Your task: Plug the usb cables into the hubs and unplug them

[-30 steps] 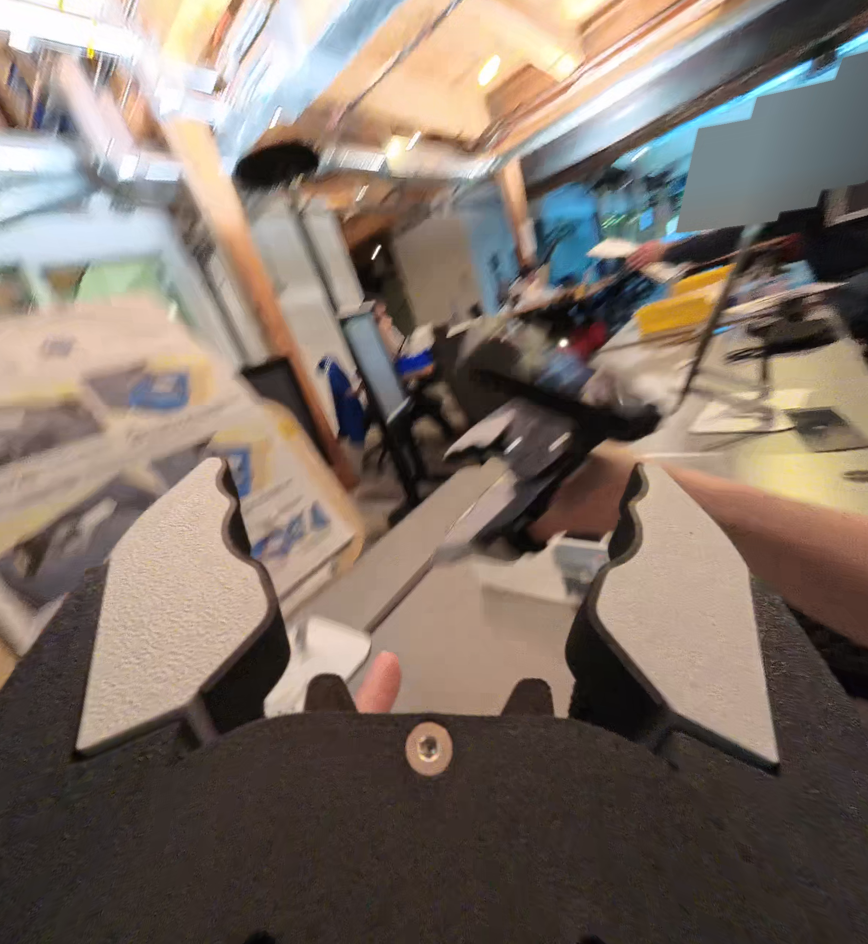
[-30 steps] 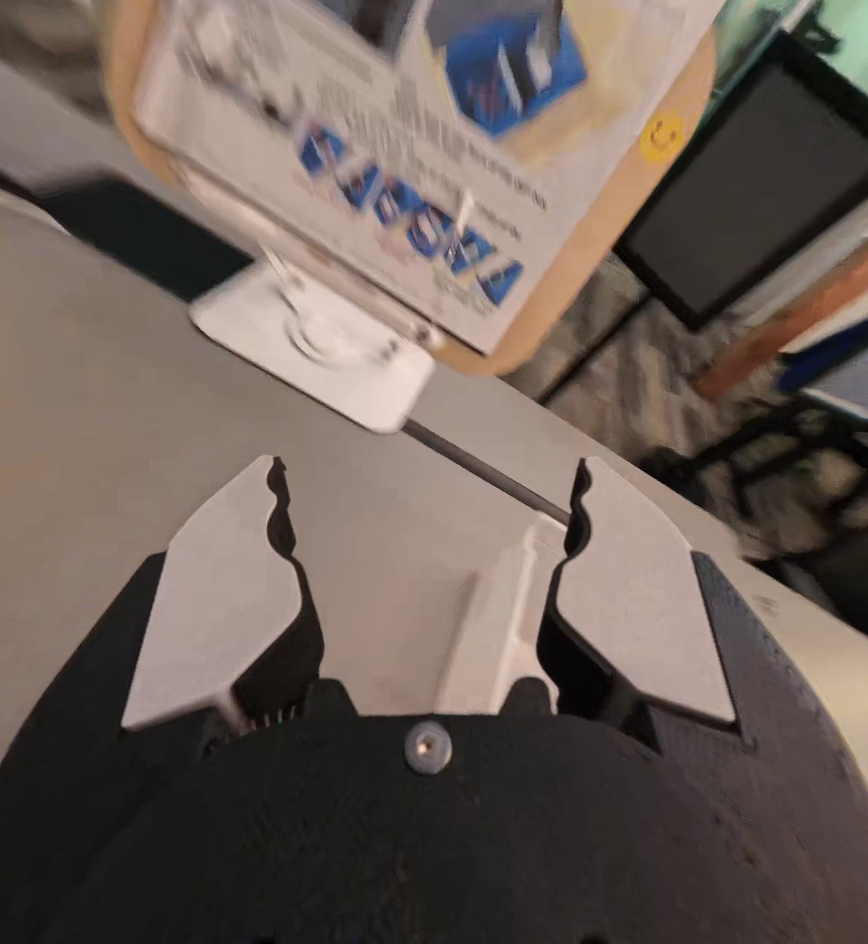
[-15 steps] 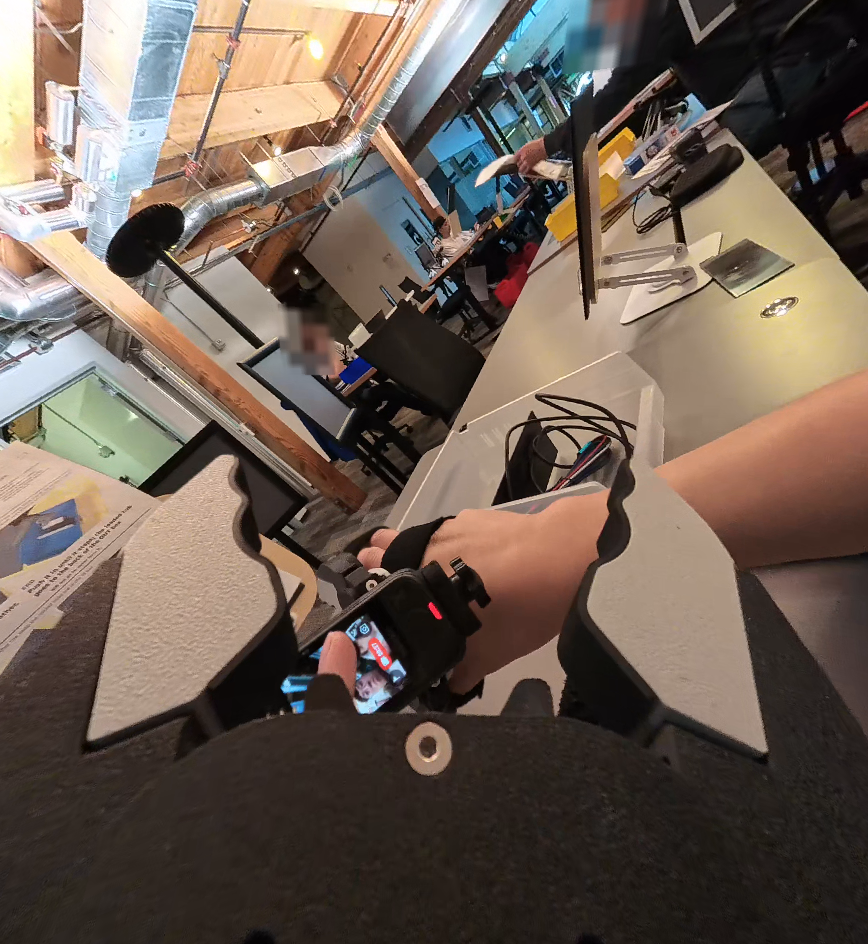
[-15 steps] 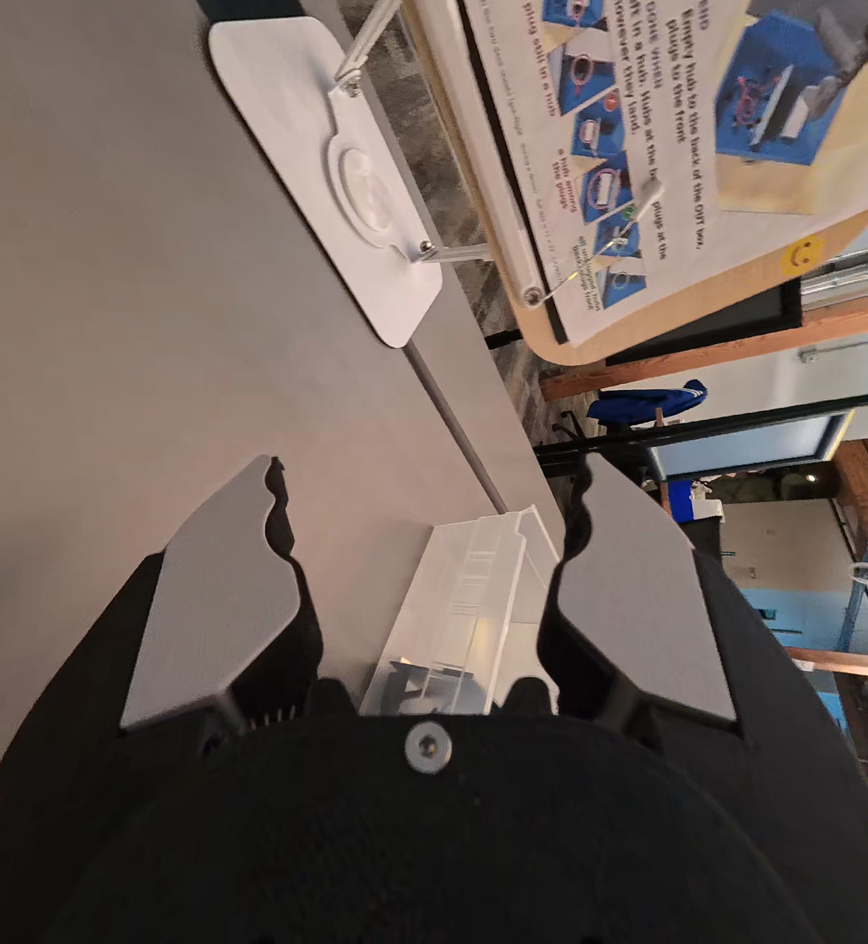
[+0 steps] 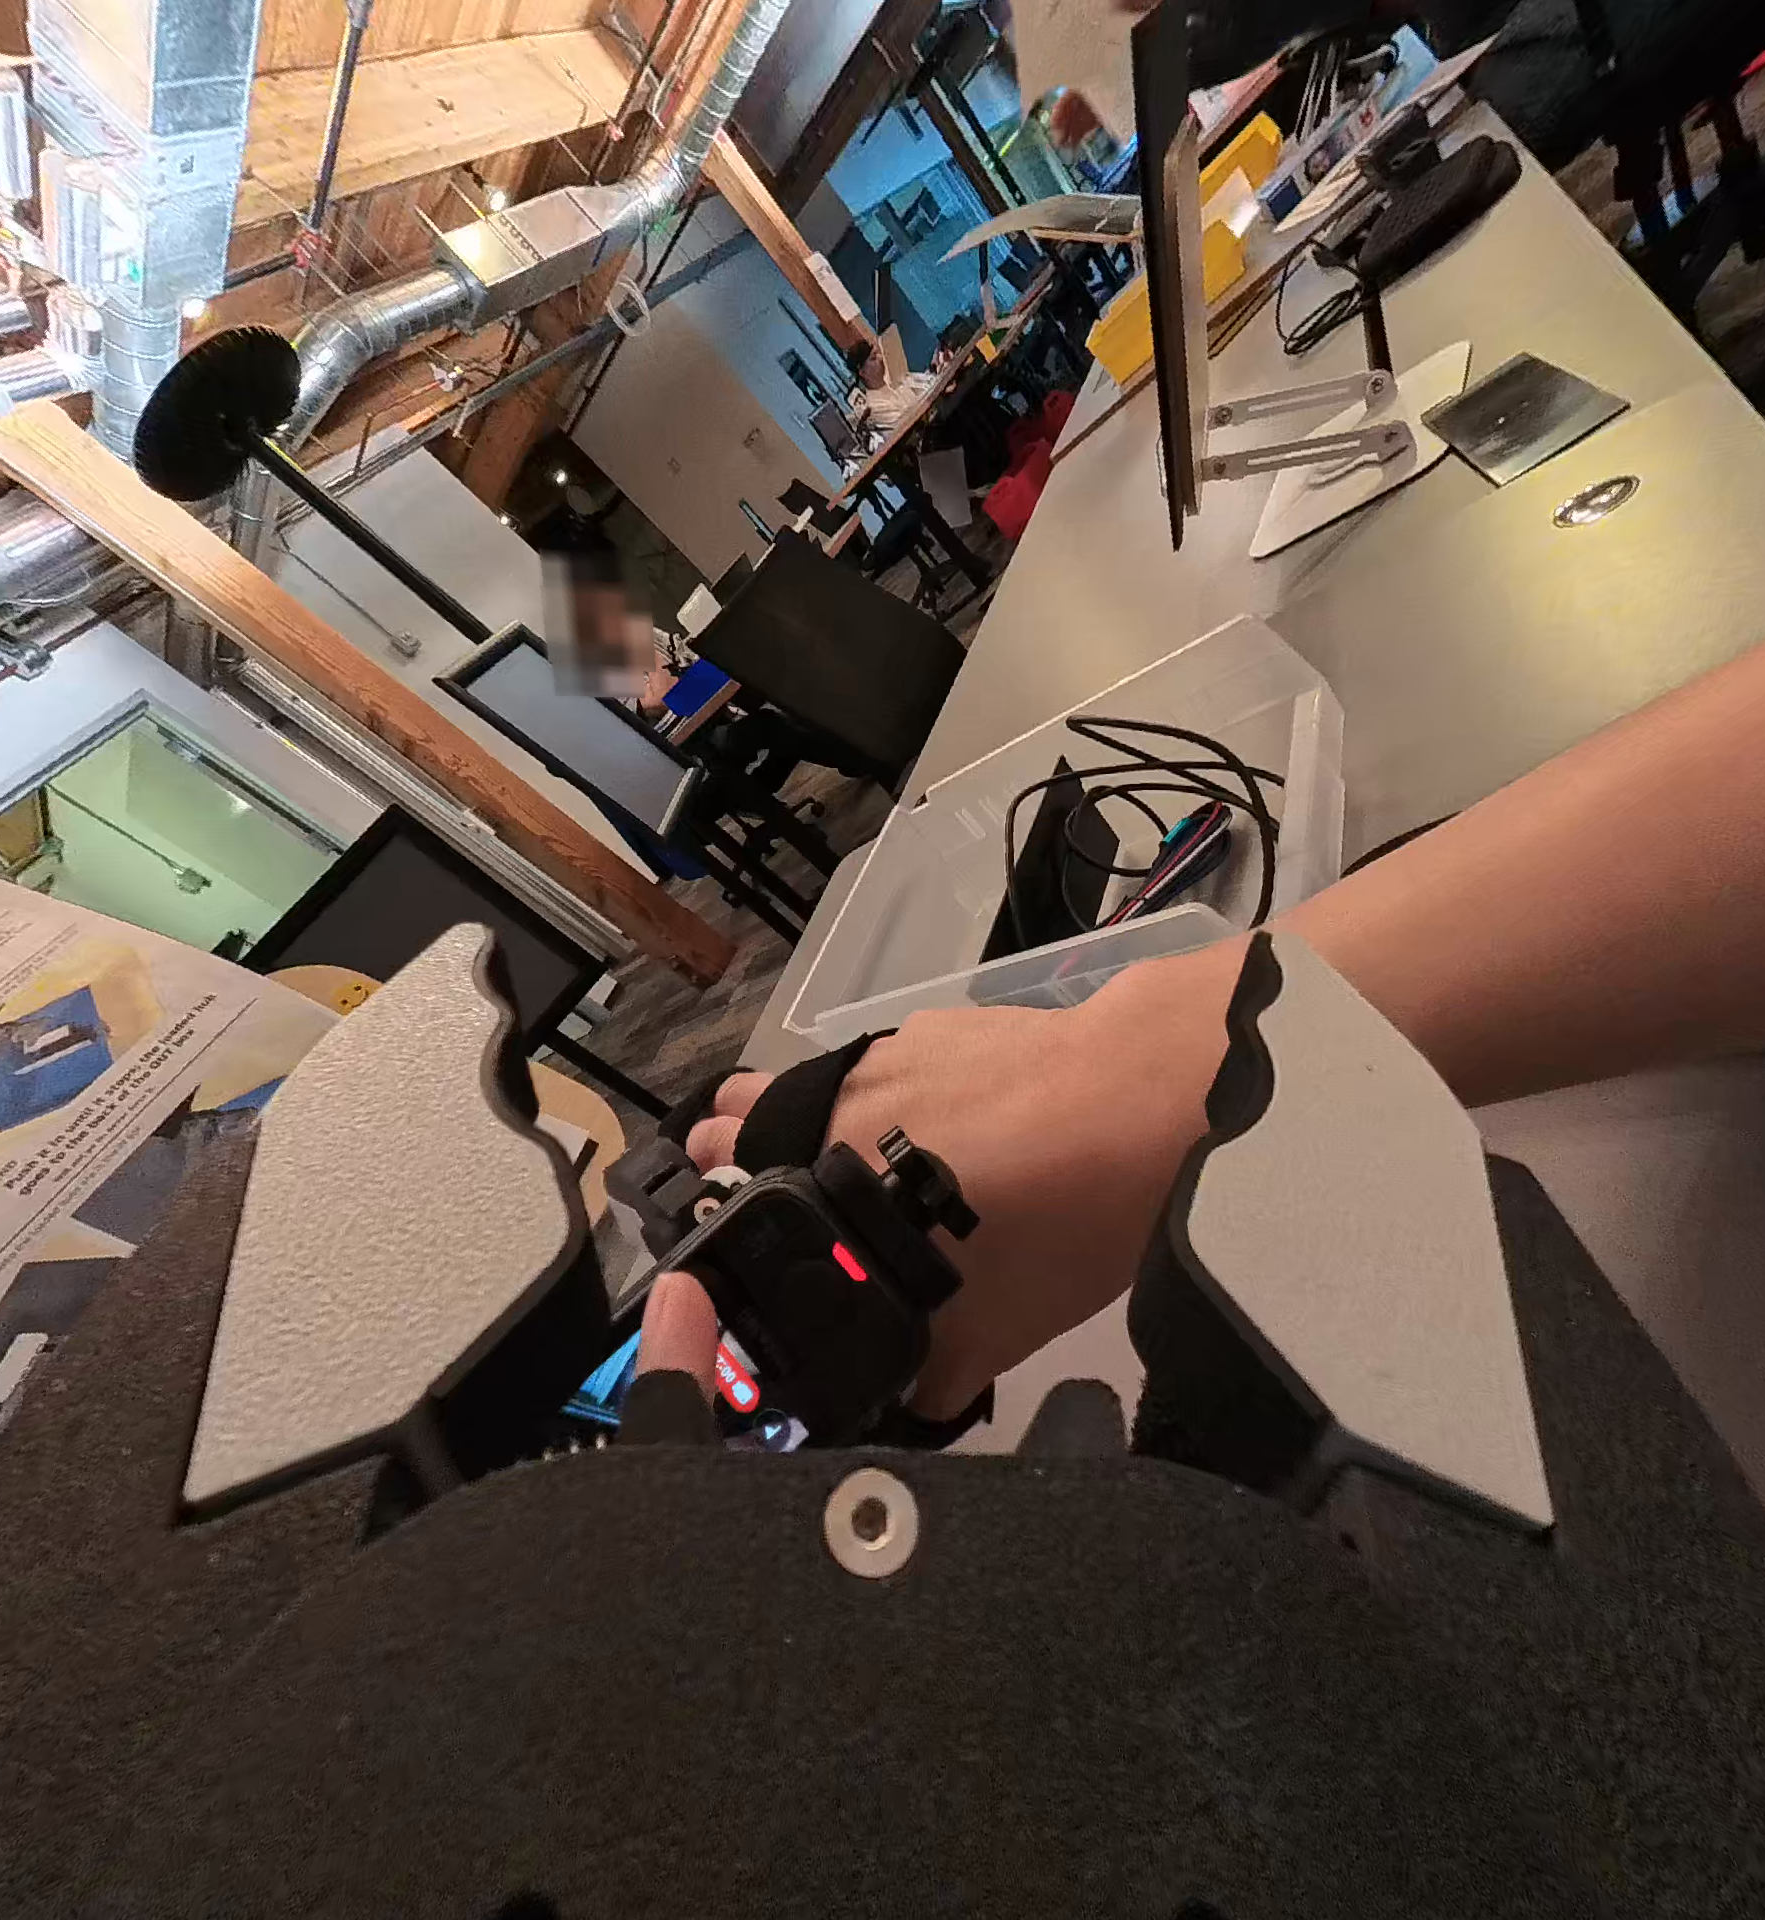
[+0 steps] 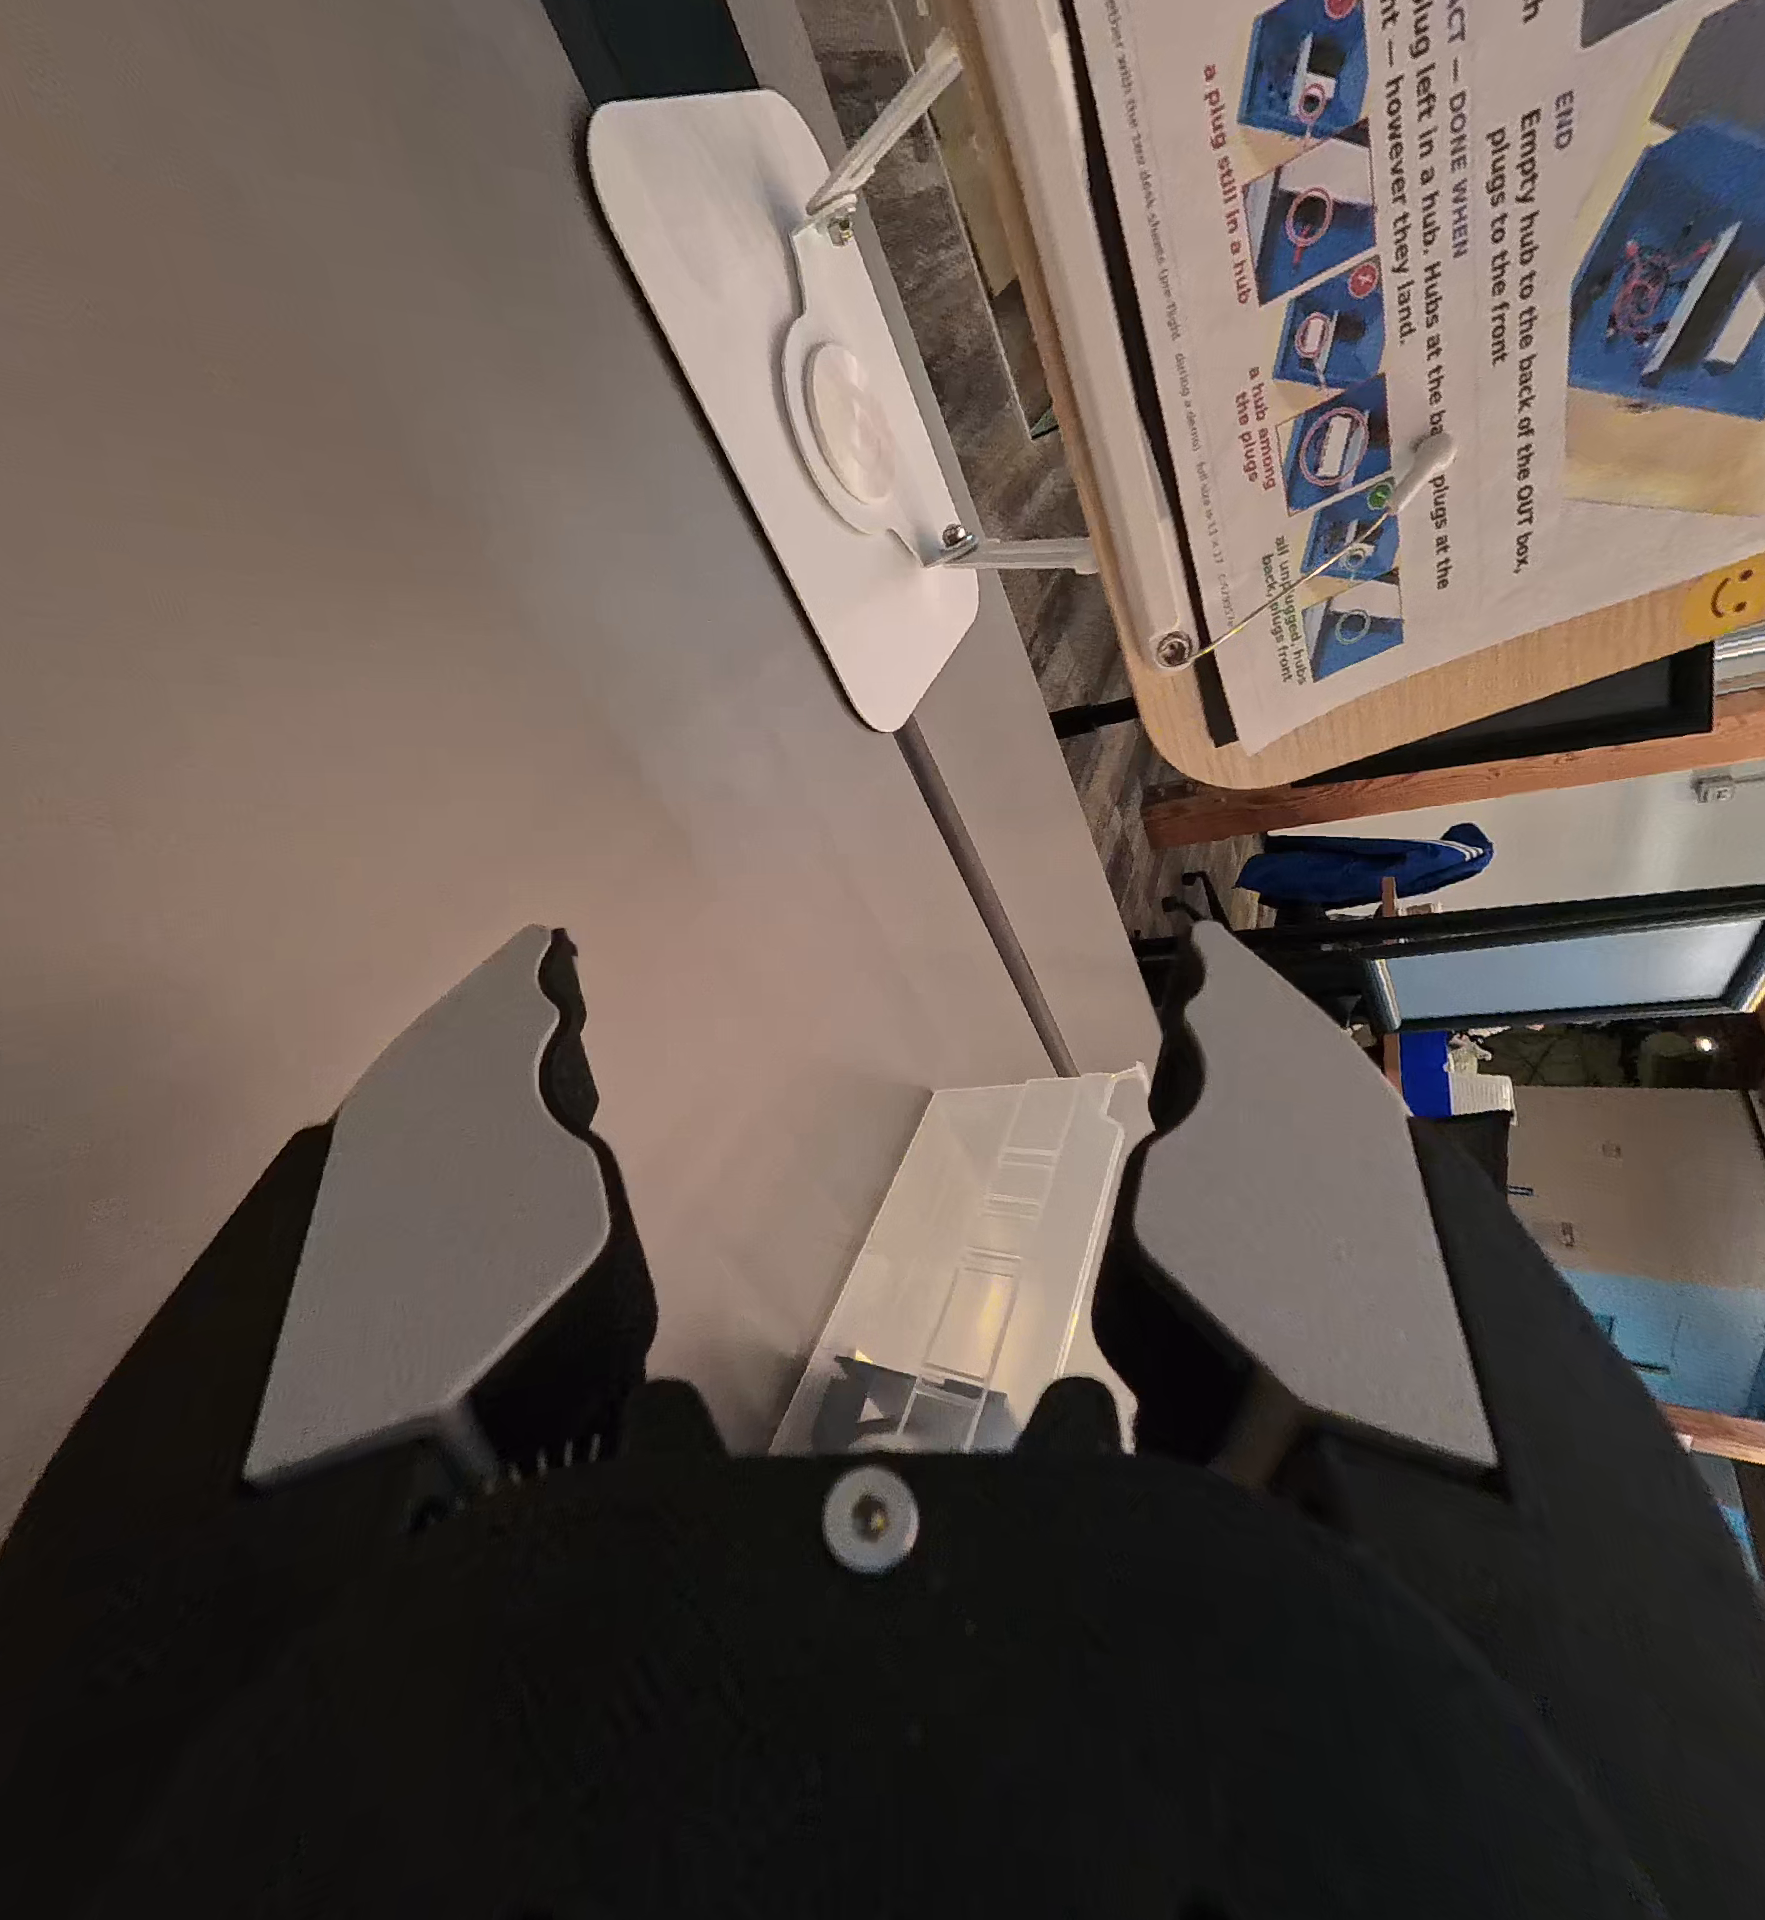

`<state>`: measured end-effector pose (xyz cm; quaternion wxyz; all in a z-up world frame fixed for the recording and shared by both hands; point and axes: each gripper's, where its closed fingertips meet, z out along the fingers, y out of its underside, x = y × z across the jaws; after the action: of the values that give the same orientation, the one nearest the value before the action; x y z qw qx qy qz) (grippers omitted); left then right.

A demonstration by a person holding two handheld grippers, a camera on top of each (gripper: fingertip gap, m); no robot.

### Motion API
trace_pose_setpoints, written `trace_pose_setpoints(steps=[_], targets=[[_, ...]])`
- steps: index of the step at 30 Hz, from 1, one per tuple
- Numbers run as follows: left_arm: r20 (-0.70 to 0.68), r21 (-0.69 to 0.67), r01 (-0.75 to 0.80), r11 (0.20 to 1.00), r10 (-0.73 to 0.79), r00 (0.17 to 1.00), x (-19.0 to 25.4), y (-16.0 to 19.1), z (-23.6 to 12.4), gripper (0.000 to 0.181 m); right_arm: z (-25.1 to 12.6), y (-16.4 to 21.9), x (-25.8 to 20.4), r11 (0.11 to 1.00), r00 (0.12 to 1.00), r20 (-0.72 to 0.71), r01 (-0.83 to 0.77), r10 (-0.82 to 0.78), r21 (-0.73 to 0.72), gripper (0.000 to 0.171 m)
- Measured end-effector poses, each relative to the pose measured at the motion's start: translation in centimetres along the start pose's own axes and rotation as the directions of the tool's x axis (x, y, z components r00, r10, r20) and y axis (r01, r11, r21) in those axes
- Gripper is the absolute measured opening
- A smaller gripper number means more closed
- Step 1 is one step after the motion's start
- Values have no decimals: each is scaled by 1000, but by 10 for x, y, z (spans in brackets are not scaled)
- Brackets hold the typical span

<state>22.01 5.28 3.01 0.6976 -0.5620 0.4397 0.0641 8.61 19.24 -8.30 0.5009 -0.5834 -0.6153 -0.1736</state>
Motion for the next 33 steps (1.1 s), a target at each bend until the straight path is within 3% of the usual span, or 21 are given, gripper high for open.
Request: trace_pose_setpoints(steps=[7, 16, 19, 23, 25, 28, 31, 33], targets=[[60, 80, -42, 996, 38, 997, -12, -36, -23, 126, 0, -2, -1, 1000, 1000, 15, -5, 4, 12, 107], [234, 28, -35, 999, 28, 972, -76, -24, -49, 127, 5, 3, 11, 998, 997, 42, -61, 60, 29, 107], [321, 2, 48, 999, -46, 946, -118, -11, -73, 120, 3, 7, 36, 975, 975, 94, -207, 200, 80, 106], [330, -79, 250, 965, -212, 920, -154, 29, -102, 90, -26, 19, 109, 861, 894, 115, -448, 433, 240, 98], [356, -138, 329, 934, -263, 897, -167, 51, -115, 78, -49, 41, 159, 763, 824, 117, -559, 555, 325, 90], [444, -196, 444, 875, -324, 835, -188, 85, -139, 56, -78, 106, 218, 637, 718, 123, -673, 685, 376, 65], [469, -300, 586, 753, -418, 778, -189, 126, -159, 41, -87, 184, 242, 538, 606, 157, -777, 780, 325, 44], [495, -326, 632, 703, -442, 748, -191, 145, -170, 23, -82, 232, 240, 511, 552, 154, -826, 820, 239, 39]])
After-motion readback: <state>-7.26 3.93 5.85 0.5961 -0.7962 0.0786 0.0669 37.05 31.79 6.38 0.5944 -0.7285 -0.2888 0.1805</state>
